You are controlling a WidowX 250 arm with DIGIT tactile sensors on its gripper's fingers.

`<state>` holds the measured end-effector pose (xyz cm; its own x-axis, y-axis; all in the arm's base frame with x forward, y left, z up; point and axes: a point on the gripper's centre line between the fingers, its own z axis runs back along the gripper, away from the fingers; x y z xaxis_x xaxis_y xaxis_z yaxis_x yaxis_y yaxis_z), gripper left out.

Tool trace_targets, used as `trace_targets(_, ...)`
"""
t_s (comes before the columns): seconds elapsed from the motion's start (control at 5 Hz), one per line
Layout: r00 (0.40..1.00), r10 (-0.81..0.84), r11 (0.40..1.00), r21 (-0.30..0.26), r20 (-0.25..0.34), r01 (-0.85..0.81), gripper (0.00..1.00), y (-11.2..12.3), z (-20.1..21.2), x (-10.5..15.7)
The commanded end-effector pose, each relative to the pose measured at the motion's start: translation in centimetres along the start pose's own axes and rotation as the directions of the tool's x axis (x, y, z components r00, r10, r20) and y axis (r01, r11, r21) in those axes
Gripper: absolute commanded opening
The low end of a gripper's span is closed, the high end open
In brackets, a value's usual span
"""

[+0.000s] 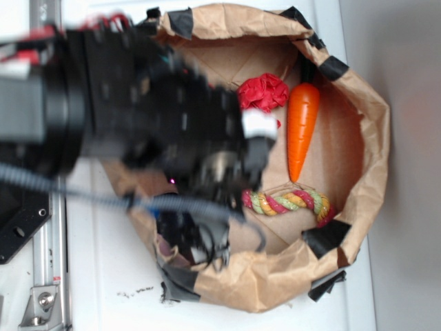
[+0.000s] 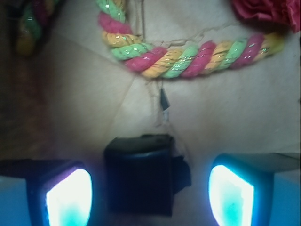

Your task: Grab the black box.

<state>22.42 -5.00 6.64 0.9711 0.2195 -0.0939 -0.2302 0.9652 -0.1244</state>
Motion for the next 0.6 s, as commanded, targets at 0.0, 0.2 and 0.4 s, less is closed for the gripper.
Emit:
trace_targets(0.0, 0.997, -0.02, 0.999, 0.047, 0.076, 0.016, 1.0, -0.7, -0.7, 0.6)
trace_targets(0.2, 0.999, -0.004, 0.999, 0.047, 0.051, 0.001, 1.0, 0.5, -1.6, 0.4)
trace_targets(0.4, 0.998, 0.054, 0.998, 0.007, 0.041, -0.054, 1.0, 2.8, -1.3, 1.1)
